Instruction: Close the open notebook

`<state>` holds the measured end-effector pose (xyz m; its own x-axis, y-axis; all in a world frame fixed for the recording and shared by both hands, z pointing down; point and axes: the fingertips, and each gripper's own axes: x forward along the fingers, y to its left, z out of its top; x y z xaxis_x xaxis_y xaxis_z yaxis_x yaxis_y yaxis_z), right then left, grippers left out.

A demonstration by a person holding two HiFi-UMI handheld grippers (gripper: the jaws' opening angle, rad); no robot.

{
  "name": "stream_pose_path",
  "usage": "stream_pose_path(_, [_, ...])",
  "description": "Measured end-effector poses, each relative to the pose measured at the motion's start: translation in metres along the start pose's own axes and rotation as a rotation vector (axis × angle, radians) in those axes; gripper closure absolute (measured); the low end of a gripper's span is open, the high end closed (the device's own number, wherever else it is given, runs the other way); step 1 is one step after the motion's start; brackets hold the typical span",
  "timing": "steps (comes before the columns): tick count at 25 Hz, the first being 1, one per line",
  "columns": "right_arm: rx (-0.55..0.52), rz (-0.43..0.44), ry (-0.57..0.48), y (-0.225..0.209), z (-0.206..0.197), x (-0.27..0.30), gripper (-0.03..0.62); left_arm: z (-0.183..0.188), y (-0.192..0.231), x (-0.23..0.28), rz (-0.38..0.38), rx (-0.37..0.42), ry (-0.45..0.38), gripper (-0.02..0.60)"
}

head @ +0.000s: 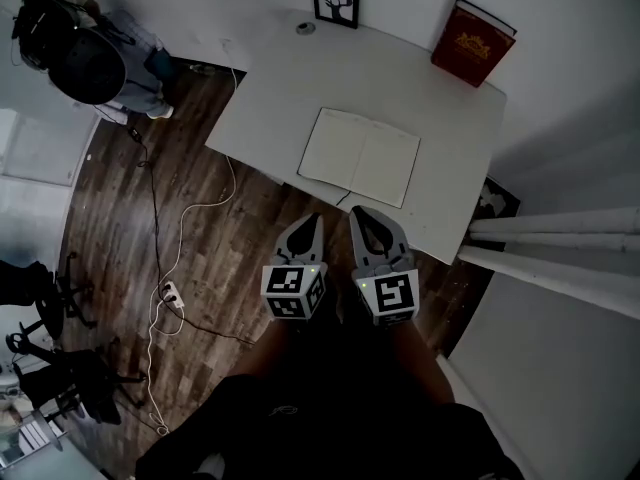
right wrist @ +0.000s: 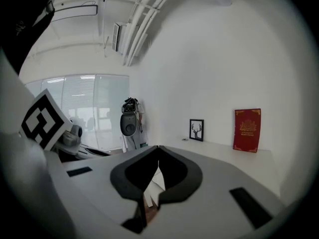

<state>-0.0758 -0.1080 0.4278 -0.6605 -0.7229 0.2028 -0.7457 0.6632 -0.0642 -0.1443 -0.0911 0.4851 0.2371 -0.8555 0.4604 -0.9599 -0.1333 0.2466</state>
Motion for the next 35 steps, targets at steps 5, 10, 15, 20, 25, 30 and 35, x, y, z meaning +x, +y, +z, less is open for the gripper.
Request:
stream_pose_path(5, [-0.048, -0.052, 0.059, -0.016, -0.012, 0.030, 0.571, -0.007, 0.031, 0.040, -0.011, -0.068, 0.092, 0.580])
stream_pose_path(10, [0.010, -0.116, 0.116, -0.022, -0.029, 0.052, 0.571, -0.018, 0.070, 0.069, 0.007, -0.191, 0.159, 0.580])
stream_pose_path(15, [0.067, -0.177, 0.151, -0.027, -0.042, 0.066, 0.571, -0.036, 0.094, 0.097, 0.000, -0.248, 0.258, 0.543])
stream_pose_path(20, [0.082, -0.203, 0.182, -0.023, -0.049, 0.081, 0.571, -0.057, 0.114, 0.119, -0.017, -0.353, 0.332, 0.460])
stream_pose_path(25, [0.086, -0.209, 0.226, -0.020, -0.059, 0.089, 0.571, -0.069, 0.129, 0.133, -0.018, -0.432, 0.370, 0.451])
stream_pose_path(30, [0.082, -0.219, 0.251, -0.019, -0.062, 0.094, 0.571, -0.074, 0.140, 0.147, -0.016, -0.490, 0.391, 0.448])
stream_pose_path(35, [0.079, -0.227, 0.260, -0.023, -0.062, 0.097, 0.571, -0.081, 0.146, 0.159, -0.015, -0.555, 0.414, 0.445])
